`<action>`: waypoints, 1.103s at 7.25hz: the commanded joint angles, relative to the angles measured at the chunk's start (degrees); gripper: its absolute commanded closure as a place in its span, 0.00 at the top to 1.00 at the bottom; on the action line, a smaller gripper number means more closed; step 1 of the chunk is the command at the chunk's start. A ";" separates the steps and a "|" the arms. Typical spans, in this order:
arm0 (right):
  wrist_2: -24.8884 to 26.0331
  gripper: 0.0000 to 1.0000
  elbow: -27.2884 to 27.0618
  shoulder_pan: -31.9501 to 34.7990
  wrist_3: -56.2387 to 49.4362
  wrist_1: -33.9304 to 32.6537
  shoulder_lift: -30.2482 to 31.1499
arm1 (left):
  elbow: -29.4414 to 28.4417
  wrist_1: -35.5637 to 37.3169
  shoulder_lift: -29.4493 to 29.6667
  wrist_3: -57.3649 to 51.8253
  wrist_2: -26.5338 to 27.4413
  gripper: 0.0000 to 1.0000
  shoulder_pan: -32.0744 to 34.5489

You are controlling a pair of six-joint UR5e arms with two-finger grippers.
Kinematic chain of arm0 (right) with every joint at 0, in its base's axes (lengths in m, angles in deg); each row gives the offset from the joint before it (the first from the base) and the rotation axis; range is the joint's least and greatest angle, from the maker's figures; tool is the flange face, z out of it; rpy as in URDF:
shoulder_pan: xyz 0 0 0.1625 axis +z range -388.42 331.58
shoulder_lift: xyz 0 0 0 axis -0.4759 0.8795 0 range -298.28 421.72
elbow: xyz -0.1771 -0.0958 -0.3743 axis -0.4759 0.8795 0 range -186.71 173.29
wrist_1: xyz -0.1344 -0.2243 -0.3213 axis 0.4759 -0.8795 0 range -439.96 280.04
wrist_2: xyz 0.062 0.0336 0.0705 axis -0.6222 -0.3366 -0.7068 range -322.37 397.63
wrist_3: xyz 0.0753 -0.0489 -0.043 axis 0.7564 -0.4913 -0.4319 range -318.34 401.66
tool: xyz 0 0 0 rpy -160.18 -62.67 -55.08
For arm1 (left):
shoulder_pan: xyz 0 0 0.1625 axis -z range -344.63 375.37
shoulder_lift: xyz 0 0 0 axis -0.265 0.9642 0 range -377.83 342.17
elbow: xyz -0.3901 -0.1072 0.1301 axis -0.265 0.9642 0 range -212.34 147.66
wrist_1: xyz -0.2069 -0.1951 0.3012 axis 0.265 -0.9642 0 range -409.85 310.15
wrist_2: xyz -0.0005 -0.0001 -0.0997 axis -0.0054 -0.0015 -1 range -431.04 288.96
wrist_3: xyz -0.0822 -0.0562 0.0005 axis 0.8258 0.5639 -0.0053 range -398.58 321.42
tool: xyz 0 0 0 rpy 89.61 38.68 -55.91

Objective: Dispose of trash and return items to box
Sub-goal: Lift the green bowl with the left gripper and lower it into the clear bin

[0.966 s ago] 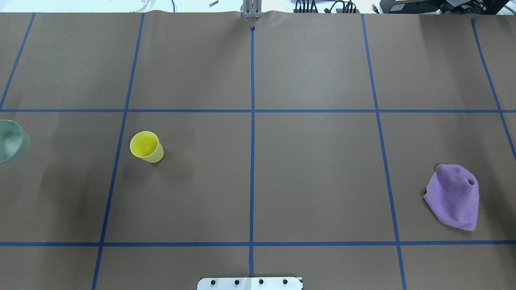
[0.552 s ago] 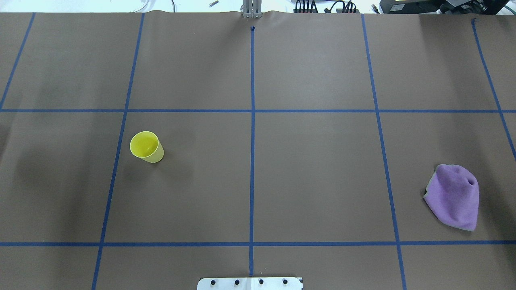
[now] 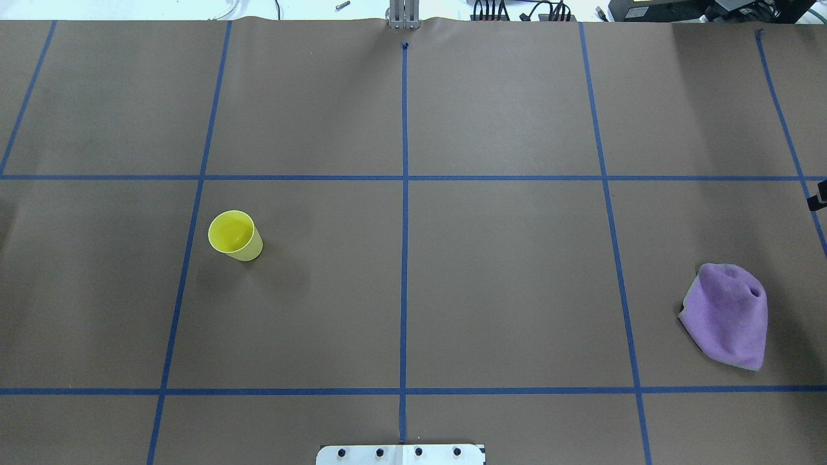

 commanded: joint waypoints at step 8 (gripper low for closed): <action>0.00 1.00 -0.17 -9.70 6.45 1.67 -1.05 | -9.97 -9.17 3.73 9.95 -0.13 0.82 -0.15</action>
